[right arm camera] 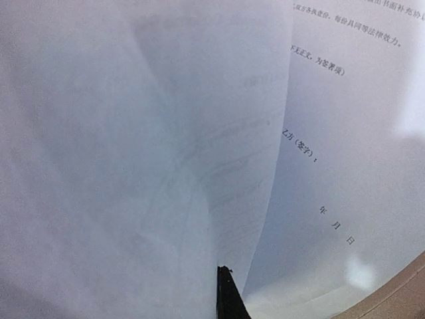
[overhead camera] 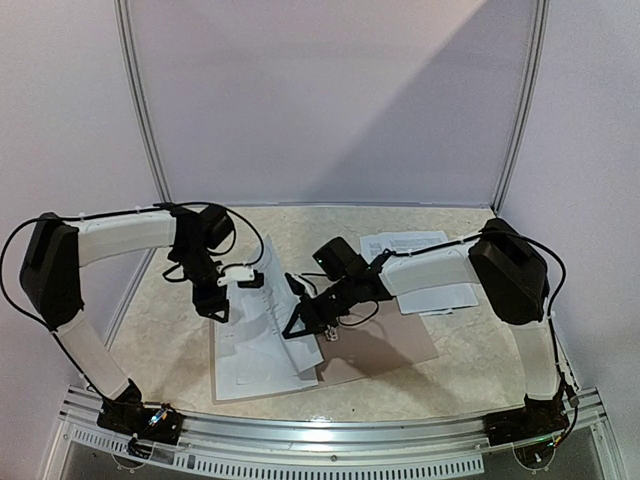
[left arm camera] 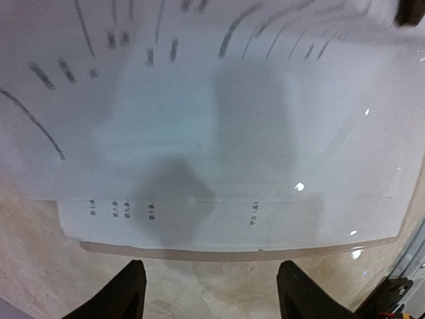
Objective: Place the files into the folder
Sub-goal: Insert the folder to form pockets on the folder.
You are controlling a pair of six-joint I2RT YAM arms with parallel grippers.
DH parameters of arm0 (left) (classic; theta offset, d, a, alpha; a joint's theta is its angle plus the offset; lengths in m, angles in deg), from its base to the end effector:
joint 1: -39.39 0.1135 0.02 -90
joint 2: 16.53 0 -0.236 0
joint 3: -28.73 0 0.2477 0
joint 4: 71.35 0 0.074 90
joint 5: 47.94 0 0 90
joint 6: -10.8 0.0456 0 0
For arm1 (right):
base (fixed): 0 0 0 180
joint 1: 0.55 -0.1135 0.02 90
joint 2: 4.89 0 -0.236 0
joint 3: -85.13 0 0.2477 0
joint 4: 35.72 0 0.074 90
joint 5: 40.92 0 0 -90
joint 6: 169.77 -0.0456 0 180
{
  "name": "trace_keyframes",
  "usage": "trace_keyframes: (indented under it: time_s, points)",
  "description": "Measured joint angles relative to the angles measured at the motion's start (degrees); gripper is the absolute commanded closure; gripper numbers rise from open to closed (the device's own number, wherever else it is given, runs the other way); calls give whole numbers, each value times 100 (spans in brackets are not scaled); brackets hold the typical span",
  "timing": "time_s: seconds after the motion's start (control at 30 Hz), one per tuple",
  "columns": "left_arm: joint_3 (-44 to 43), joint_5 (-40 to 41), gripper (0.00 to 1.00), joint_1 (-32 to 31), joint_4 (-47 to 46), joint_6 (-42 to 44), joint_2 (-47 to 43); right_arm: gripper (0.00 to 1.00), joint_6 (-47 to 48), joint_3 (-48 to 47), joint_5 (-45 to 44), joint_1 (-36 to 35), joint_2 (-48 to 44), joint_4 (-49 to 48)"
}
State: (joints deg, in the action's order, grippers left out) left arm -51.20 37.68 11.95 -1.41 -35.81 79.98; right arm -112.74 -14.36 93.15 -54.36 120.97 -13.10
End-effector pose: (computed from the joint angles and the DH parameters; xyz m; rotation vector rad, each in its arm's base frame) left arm 0.2570 -0.1374 0.1580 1.7815 2.4992 -0.1033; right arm 0.2402 0.3821 0.1142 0.8963 -2.5990 -1.4978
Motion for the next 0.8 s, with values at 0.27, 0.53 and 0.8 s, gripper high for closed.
trace_keyframes:
  time_s: [0.27,0.53,0.8]
  points:
    - [-621,-1683,24,-79,579,361,-245,88,-487,199,-87,162,127,-348]
    - [-638,-2162,24,-881,483,520,483,69,-605,175,-557,208,149,166]
    - [-636,-2061,28,-984,431,619,804,48,-684,140,-1165,219,-179,870]
